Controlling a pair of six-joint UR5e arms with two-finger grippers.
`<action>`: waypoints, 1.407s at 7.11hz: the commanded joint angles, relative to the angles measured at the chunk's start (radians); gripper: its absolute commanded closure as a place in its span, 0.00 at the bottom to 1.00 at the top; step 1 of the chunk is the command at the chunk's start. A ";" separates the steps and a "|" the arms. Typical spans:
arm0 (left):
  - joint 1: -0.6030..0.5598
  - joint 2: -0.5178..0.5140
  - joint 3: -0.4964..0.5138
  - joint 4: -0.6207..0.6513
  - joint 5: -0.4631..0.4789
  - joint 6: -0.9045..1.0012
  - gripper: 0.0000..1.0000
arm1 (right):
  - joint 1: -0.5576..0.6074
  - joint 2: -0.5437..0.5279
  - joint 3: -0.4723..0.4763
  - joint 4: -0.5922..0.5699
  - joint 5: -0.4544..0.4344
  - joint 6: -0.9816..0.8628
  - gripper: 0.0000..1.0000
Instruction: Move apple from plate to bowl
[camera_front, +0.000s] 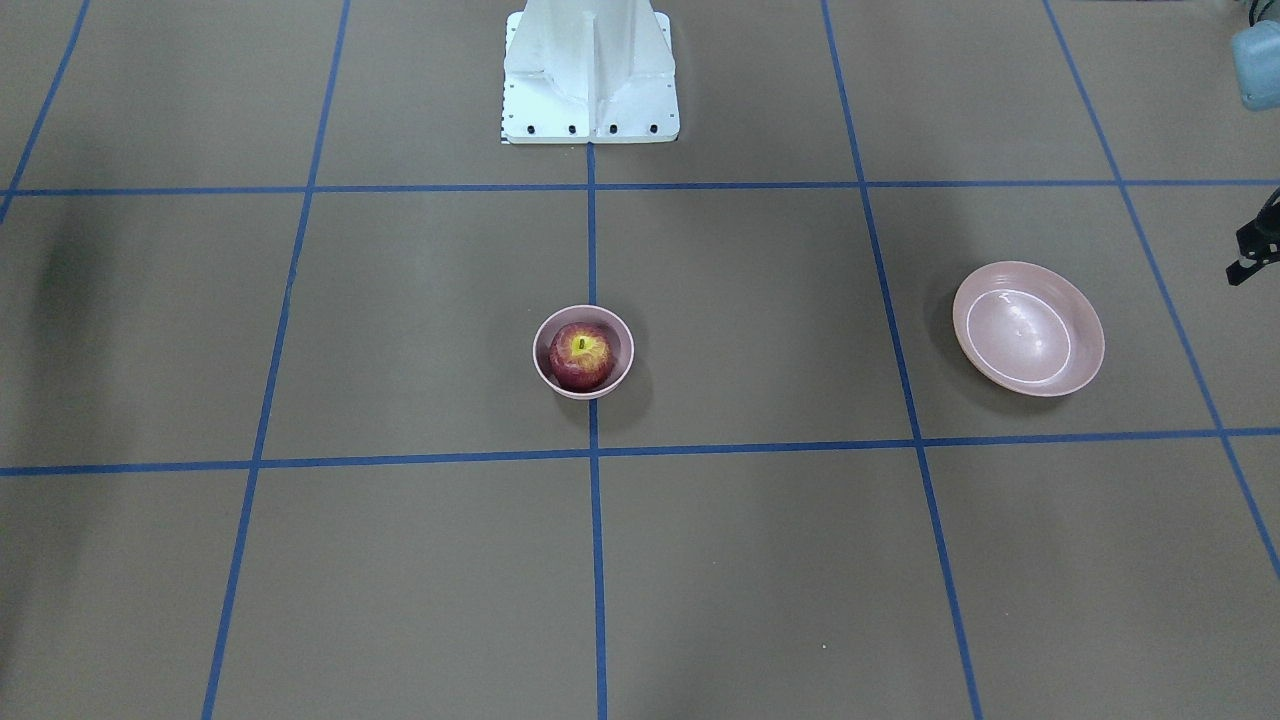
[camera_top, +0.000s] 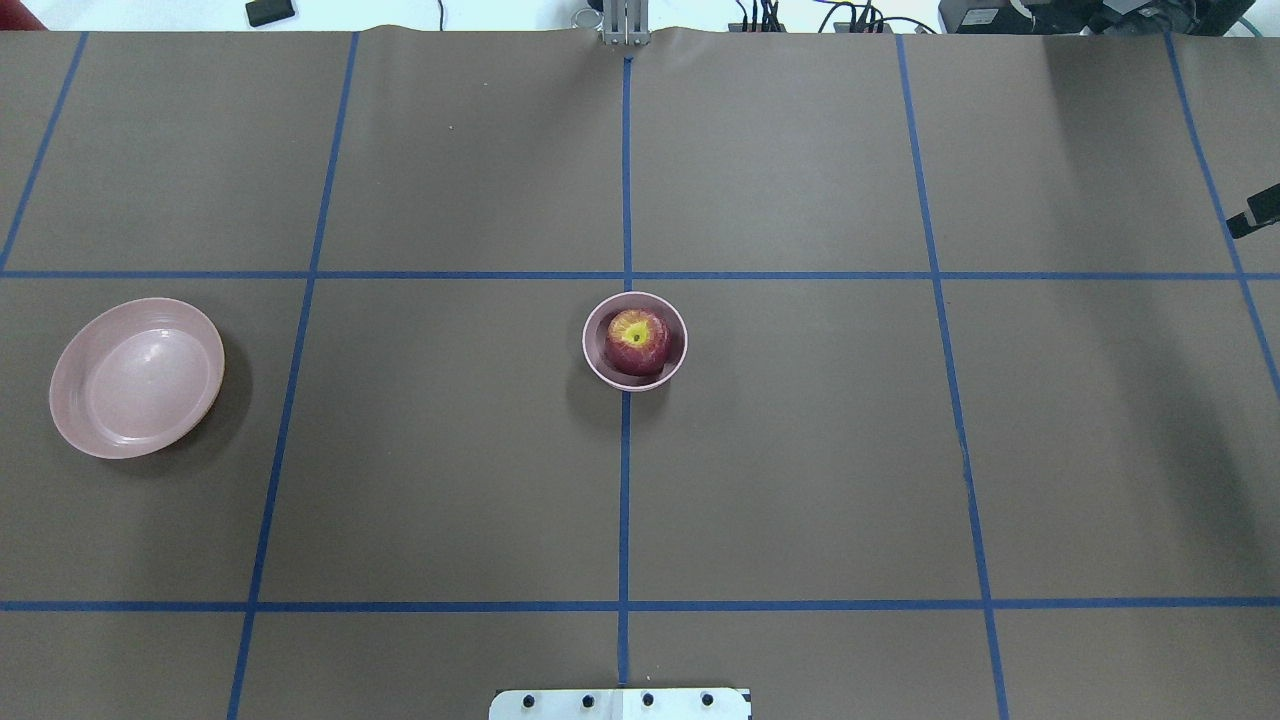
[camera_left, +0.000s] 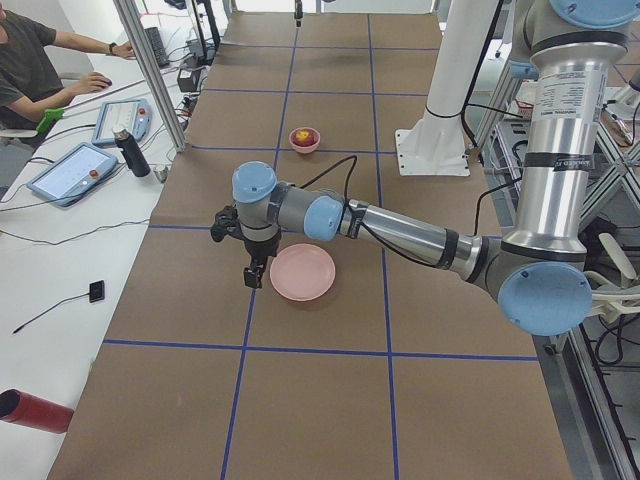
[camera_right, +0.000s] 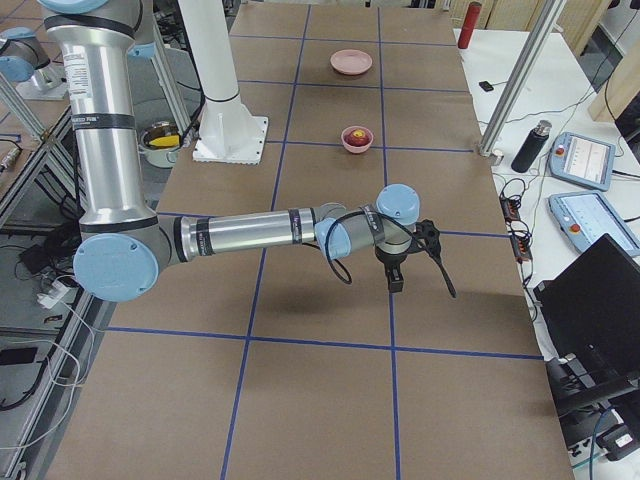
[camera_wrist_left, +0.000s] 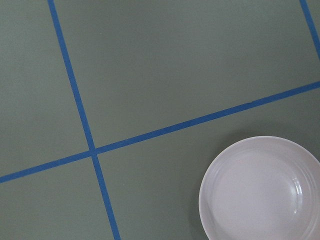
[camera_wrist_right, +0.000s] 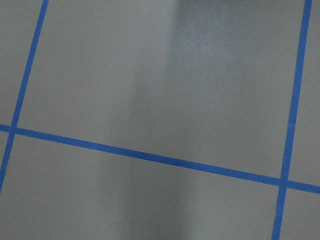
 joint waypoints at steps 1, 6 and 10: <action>0.000 0.001 -0.041 0.004 -0.026 -0.009 0.02 | -0.008 0.004 -0.010 0.000 0.012 -0.001 0.00; 0.000 -0.002 -0.022 0.000 -0.030 -0.009 0.02 | -0.013 0.011 -0.024 0.005 0.012 -0.001 0.00; 0.000 -0.002 -0.038 0.000 -0.030 -0.009 0.02 | -0.013 0.010 -0.027 0.002 0.017 -0.001 0.00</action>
